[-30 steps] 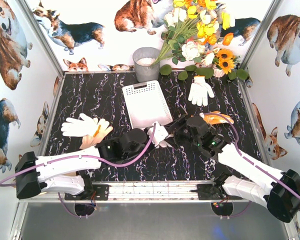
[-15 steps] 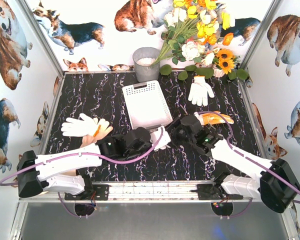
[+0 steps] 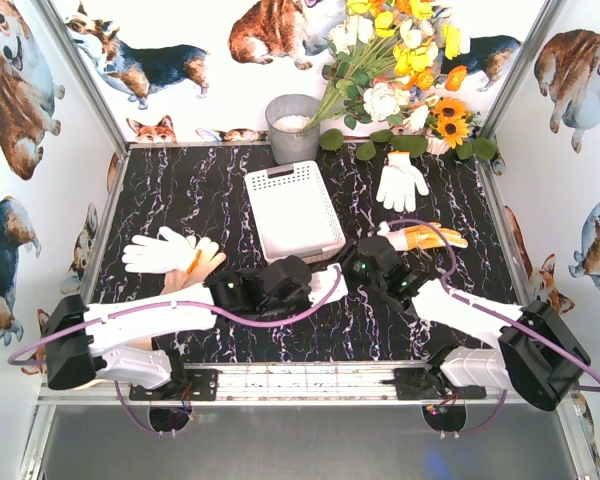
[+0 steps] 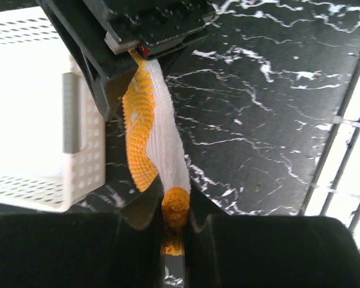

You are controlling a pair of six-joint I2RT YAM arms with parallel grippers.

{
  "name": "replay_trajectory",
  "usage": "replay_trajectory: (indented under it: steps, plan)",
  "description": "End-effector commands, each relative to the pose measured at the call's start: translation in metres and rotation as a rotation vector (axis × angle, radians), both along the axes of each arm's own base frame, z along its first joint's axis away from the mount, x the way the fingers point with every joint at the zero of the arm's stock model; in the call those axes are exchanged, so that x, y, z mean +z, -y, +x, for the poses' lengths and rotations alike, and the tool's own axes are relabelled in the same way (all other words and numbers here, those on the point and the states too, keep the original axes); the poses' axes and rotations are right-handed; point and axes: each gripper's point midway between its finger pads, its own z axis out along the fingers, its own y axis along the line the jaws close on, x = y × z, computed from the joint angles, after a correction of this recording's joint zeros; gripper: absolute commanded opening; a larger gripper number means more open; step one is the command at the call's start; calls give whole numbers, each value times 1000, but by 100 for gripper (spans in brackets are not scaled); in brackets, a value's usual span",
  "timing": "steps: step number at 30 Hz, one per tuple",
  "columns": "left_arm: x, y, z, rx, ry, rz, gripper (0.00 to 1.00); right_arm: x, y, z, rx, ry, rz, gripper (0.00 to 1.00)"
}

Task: Put the gloves into the storage basket
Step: Adjust the glove at the center of the board.

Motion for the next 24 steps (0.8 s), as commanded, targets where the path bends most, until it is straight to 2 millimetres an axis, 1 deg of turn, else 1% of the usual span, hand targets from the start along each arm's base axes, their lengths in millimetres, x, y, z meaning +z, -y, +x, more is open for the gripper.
replay_trajectory:
  steps: [1,3,4,8,9,10,11,15,17,20,22,24]
  plan:
    - [-17,23,-23,-54,-139,-77,0,-29,12,-6,34,30,-97,38]
    - [-20,30,-28,-56,-176,-112,0,-40,19,-14,49,22,-131,38]
    - [-21,32,-32,-59,-199,-128,0,-43,22,-18,55,19,-138,38]
    - [-32,39,-52,-95,-313,-151,0,-48,34,-31,80,10,-191,41]
    - [-37,39,-56,-98,-340,-147,0,-55,39,-37,90,-17,-226,42]
    - [-40,39,-61,-106,-367,-147,0,-51,42,-40,94,-11,-231,43]
    - [-43,40,-65,-113,-394,-149,0,-53,45,-43,101,-21,-244,44]
    - [-52,46,-79,-132,-481,-172,3,-66,49,-56,129,-65,-255,46]
    - [-54,48,-82,-134,-503,-185,10,-71,49,-61,136,-82,-248,47]
    - [-54,49,-82,-121,-510,-201,29,-74,51,-63,134,-87,-248,48]
    - [-51,48,-81,-101,-506,-218,44,-75,53,-63,127,-84,-252,49]
    - [-44,47,-80,-85,-506,-251,57,-76,55,-63,120,-81,-261,49]
